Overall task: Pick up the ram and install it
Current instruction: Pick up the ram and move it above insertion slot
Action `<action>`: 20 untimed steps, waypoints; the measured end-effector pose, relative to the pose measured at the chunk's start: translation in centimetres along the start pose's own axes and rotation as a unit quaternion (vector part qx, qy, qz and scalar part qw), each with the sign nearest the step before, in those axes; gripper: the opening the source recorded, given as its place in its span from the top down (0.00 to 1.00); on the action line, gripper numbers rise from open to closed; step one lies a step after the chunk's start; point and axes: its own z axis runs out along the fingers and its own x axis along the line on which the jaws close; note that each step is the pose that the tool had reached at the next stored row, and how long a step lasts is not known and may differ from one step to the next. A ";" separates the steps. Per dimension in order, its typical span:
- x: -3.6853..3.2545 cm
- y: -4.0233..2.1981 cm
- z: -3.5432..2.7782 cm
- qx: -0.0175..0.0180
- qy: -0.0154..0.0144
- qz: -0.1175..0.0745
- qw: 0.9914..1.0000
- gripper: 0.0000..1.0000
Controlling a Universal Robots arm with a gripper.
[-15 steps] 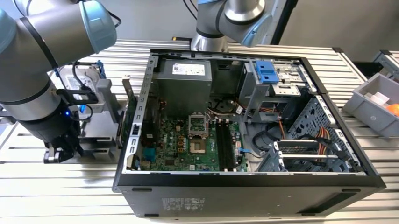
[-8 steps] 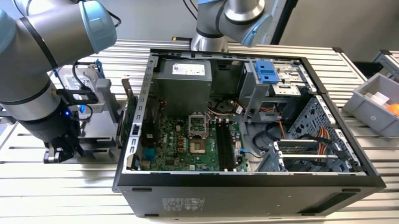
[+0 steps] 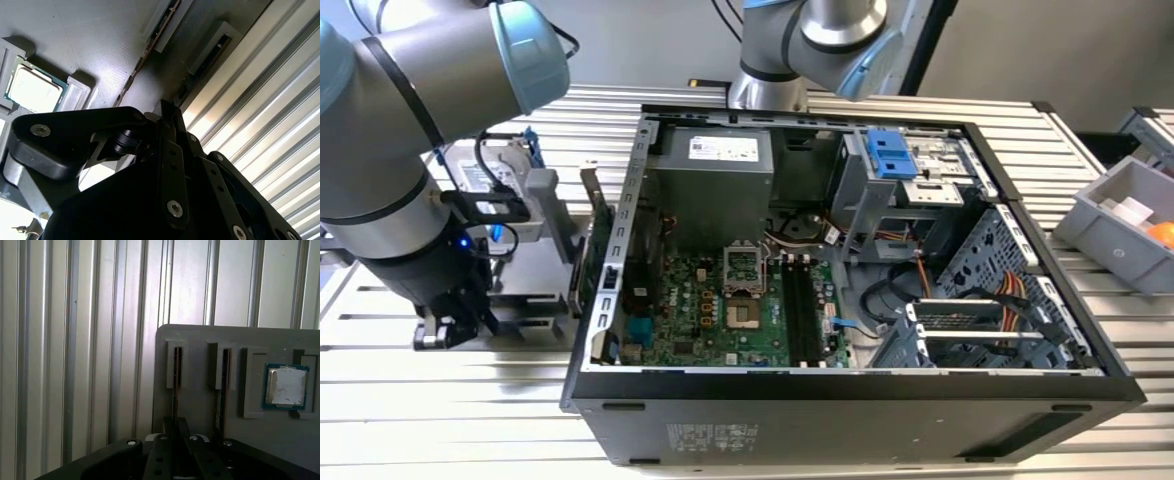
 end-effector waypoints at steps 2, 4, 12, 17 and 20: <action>0.00 0.00 0.00 0.000 0.000 0.000 1.000 1.00; 0.00 0.01 -0.04 0.000 0.000 0.000 1.000 1.00; -0.04 0.01 -1.26 0.000 0.000 0.001 1.000 1.00; -0.06 0.01 -2.08 0.000 0.000 0.002 1.000 1.00; -0.08 0.01 -2.49 0.000 0.000 0.002 1.000 1.00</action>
